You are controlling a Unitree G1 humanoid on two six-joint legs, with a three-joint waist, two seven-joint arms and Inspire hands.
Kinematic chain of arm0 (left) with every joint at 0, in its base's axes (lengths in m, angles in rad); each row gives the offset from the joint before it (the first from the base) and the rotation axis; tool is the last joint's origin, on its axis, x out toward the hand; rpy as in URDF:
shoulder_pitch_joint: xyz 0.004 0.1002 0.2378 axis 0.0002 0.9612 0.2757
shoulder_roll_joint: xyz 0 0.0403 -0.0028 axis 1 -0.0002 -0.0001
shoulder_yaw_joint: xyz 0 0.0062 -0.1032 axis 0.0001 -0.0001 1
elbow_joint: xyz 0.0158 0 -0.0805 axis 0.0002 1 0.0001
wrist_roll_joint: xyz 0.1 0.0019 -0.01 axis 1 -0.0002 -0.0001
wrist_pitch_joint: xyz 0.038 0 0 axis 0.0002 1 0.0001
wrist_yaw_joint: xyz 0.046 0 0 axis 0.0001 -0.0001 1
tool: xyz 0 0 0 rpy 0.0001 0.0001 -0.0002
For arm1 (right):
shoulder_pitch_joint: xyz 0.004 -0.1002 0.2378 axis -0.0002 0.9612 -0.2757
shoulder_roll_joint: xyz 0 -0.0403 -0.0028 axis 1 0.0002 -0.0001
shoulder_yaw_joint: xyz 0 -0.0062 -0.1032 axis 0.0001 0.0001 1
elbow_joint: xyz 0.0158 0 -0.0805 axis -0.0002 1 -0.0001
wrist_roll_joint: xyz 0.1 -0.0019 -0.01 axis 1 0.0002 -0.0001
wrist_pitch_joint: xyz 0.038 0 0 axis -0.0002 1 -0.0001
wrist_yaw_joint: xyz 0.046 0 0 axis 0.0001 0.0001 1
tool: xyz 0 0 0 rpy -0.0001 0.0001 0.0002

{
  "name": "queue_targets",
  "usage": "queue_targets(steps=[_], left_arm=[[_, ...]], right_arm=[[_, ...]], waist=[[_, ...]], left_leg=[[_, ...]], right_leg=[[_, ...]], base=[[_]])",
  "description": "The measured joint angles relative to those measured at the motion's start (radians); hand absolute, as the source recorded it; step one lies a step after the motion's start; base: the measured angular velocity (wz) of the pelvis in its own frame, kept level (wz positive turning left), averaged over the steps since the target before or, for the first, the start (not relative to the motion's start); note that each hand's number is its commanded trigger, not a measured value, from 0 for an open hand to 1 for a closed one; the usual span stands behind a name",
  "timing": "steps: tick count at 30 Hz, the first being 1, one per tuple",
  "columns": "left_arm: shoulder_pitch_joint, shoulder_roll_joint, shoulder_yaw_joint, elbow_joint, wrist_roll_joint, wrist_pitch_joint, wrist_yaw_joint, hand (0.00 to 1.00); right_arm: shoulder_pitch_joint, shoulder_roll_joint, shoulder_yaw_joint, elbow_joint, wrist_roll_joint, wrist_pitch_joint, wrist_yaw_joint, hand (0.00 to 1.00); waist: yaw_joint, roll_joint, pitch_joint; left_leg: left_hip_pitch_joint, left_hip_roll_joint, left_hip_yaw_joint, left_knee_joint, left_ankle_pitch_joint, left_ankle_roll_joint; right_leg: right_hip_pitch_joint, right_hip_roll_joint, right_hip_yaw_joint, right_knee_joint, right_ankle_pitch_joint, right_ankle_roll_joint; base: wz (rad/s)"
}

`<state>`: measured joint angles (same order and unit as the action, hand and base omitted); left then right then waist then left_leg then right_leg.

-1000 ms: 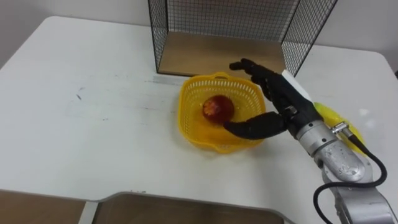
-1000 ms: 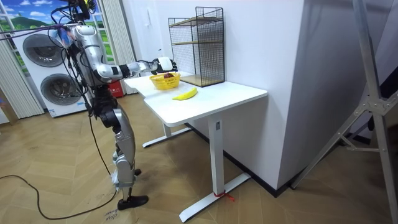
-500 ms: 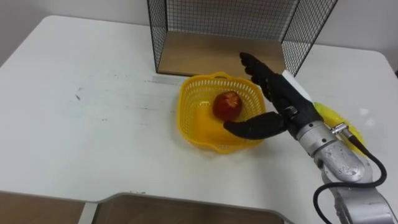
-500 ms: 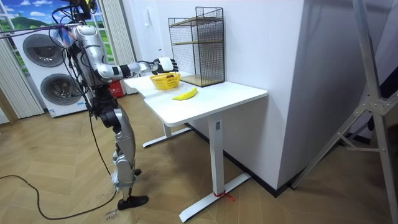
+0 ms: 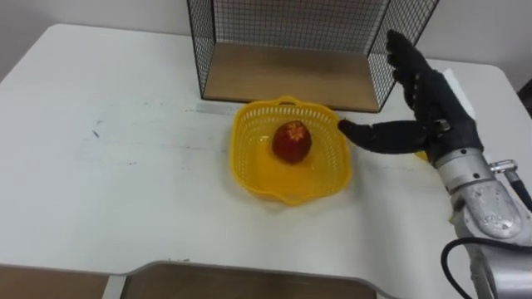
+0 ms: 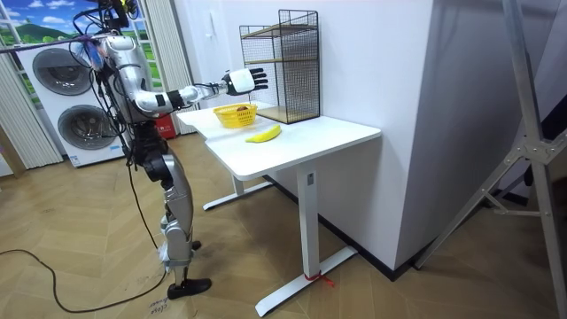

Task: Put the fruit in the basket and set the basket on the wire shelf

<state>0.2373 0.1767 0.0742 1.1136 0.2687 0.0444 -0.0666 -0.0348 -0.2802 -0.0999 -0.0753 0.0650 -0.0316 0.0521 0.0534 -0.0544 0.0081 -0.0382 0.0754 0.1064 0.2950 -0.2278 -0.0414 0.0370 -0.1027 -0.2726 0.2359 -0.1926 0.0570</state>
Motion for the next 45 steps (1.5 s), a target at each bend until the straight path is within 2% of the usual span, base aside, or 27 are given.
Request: queue_targets(steps=[4,9,13,18,21,27,29,34,39,41,45], left_arm=[[-0.001,0.002,0.005,-0.004,0.007,-0.002,-0.002,0.0],[0.003,0.002,0.045,-0.018,0.007,-0.001,-0.002,0.0],[0.003,0.002,0.046,-0.026,0.008,-0.001,-0.005,0.0],[0.011,0.005,0.047,-0.042,0.005,0.01,-0.001,0.0],[0.016,0.007,0.047,-0.046,0.006,0.023,0.0,0.0],[0.019,0.007,0.049,-0.056,0.008,0.035,-0.002,0.0],[0.02,0.007,0.053,-0.055,0.007,0.041,-0.004,0.0],[0.019,0.007,0.072,-0.056,0.008,0.053,-0.004,0.0],[0.027,0.008,0.114,-0.096,0.009,0.08,-0.01,0.0],[0.027,0.008,0.14,-0.103,0.009,0.082,-0.013,0.0],[0.03,0.017,0.159,-0.104,0.009,0.083,-0.015,0.0]], right_arm=[[0.0,0.0,-0.051,0.028,0.01,-0.005,-0.062,0.0],[0.006,0.0,-0.103,0.029,0.008,-0.005,-0.134,0.0],[0.006,-0.001,-0.128,0.036,0.005,-0.005,-0.192,0.0],[0.005,-0.012,-0.129,0.123,0.023,-0.002,-0.251,0.0],[0.003,-0.023,-0.129,0.185,0.021,0.01,-0.251,0.0],[-0.003,-0.074,-0.129,0.247,0.008,0.025,-0.239,0.0],[-0.043,-0.096,-0.129,0.324,0.009,0.031,-0.236,0.0],[-0.099,-0.113,-0.129,0.39,0.008,0.052,-0.202,0.0],[-0.119,-0.125,-0.129,0.411,0.004,0.072,-0.141,0.0],[-0.128,-0.137,-0.129,0.427,-0.005,0.097,-0.114,0.0],[-0.159,-0.151,-0.129,0.489,-0.008,0.101,-0.081,0.0]], waist=[[-0.021,-0.001,-0.0008],[-0.049,0.004,-0.0034],[-0.051,0.002,-0.006],[-0.045,-0.015,-0.0138],[-0.045,-0.02,-0.0114],[-0.046,-0.017,-0.0048],[-0.046,-0.016,-0.0045],[-0.043,-0.009,-0.0028],[-0.042,-0.011,-0.0041],[-0.036,-0.016,-0.0069],[-0.037,-0.031,-0.0071]], left_leg=[[0.0,0.0,0.002,-0.003,0.0,0.0],[-0.002,0.001,0.004,-0.003,0.0,0.0],[-0.002,0.001,0.006,0.0,0.0,0.0],[0.0,0.001,0.015,-0.001,0.0,0.0],[0.006,0.001,0.021,-0.003,0.0,0.001],[0.003,0.001,0.024,-0.01,0.0,0.0],[0.0,0.001,0.023,-0.003,0.0,0.0],[-0.003,0.001,0.019,-0.004,0.0,0.0],[-0.014,-0.001,0.004,-0.004,0.0,0.0],[-0.018,-0.002,0.002,-0.003,0.001,0.0],[-0.012,-0.002,-0.003,-0.004,0.001,0.0]], right_leg=[[-0.003,0.0,0.0,0.001,0.0,0.0],[-0.006,0.001,0.002,0.001,0.0,0.0],[-0.007,0.001,0.005,0.001,0.0,0.0],[-0.013,0.0,0.015,0.005,0.0,0.0],[-0.012,-0.001,0.022,0.007,0.0,0.0],[-0.015,0.001,0.03,0.006,0.0,0.0],[-0.017,0.001,0.03,0.003,0.0,0.0],[-0.021,0.001,0.023,0.003,0.0,0.0],[-0.024,-0.001,0.008,0.002,0.0,0.001],[-0.028,-0.001,0.008,0.003,0.0,0.001],[-0.019,-0.001,0.003,0.003,0.0,0.001]], base=[[0.0],[-0.01],[-0.01],[-0.04],[-0.06],[-0.03],[0.0],[0.03],[0.08],[0.02],[0.02]])
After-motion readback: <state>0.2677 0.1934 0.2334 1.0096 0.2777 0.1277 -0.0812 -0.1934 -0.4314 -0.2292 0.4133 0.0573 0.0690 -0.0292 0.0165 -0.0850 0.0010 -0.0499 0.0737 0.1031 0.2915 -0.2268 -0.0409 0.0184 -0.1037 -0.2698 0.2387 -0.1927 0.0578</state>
